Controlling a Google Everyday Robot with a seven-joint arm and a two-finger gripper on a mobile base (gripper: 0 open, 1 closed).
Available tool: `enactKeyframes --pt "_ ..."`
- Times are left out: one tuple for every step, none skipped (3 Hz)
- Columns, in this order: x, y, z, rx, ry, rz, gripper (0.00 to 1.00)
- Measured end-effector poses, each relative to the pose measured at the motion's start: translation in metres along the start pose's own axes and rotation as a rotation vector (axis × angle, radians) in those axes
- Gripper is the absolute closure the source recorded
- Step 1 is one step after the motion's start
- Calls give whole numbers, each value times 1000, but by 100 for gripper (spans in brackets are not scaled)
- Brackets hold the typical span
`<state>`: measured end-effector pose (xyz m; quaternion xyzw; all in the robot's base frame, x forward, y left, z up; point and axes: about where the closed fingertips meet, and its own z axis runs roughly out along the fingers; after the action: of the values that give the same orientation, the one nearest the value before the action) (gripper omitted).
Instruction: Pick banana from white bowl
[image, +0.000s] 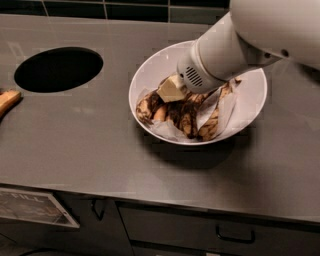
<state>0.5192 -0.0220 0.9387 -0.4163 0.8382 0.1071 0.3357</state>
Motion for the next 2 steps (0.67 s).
enactKeyframes --pt "-7 2 -23 10 -38 -24 100" --pt "-4 -5 -46 -37 -84 -49 100"
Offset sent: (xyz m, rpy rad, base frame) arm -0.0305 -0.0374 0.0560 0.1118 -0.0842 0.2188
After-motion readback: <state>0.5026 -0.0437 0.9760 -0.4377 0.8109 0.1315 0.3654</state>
